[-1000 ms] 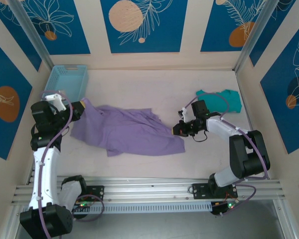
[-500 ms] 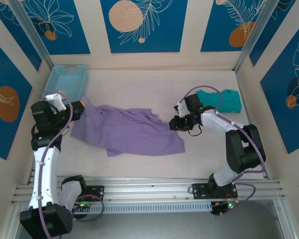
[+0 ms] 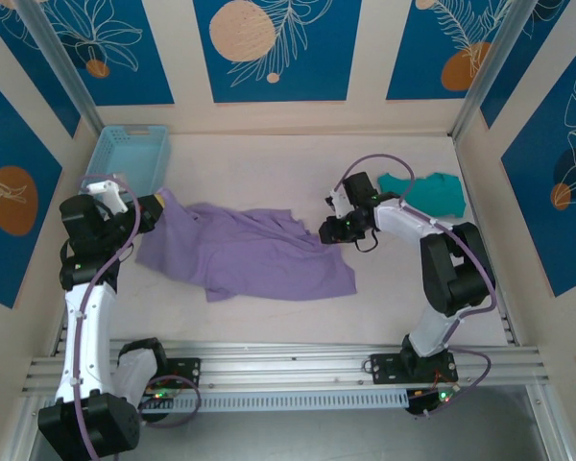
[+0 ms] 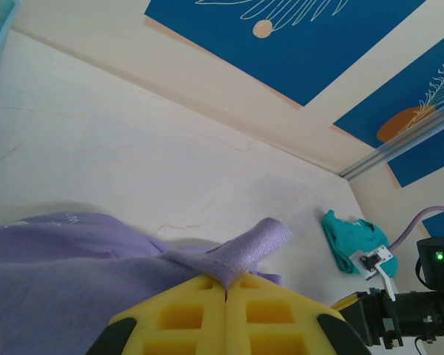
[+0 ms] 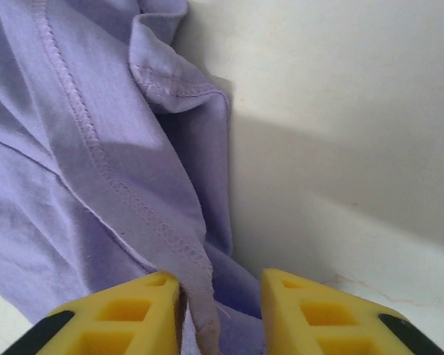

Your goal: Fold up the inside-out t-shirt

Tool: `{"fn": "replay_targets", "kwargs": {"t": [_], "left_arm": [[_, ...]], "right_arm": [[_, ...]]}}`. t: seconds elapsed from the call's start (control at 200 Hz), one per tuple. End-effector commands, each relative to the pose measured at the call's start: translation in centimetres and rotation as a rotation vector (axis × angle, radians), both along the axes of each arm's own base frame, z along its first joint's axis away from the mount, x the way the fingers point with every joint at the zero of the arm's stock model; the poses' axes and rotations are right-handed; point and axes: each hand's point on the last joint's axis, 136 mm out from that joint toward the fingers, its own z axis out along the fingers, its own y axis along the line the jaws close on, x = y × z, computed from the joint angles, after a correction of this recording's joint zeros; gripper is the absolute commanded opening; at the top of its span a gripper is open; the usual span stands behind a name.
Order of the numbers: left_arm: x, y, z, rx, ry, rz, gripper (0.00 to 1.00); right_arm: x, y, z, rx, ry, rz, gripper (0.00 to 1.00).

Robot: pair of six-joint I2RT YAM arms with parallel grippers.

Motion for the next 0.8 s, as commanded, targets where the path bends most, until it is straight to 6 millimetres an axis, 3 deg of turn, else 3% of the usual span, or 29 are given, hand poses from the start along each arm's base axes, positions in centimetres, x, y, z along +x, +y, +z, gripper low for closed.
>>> {"fn": "replay_targets", "kwargs": {"t": [0.0, 0.08, 0.165, 0.36, 0.475, 0.61, 0.795], "left_arm": [[-0.1, -0.2, 0.4, -0.004, -0.023, -0.019, 0.0], [-0.1, -0.1, 0.5, -0.001, -0.025, -0.016, 0.0], [-0.2, -0.2, 0.5, 0.0, -0.024, -0.019, 0.0], [-0.3, -0.4, 0.8, -0.005, -0.036, -0.029, 0.0], [-0.2, -0.7, 1.9, -0.039, -0.063, -0.044, 0.0], [0.0, -1.2, 5.6, -0.106, -0.144, -0.065, 0.0], [0.8, -0.2, 14.0, -0.129, -0.307, -0.031, 0.0]], "right_arm": [[0.2, 1.1, 1.0, 0.089, 0.0, 0.032, 0.21], [0.3, 0.9, 1.4, 0.121, 0.0, 0.007, 0.07], [0.5, 0.0, 2.5, 0.174, -0.022, -0.043, 0.02], [-0.5, -2.4, 6.5, 0.342, -0.117, -0.148, 0.0], [-1.4, -3.9, 9.7, 0.441, -0.227, -0.188, 0.0], [-1.8, -5.8, 14.8, 0.565, -0.381, -0.234, 0.0], [-1.3, -8.3, 22.0, 0.625, -0.58, -0.283, 0.0]]}}
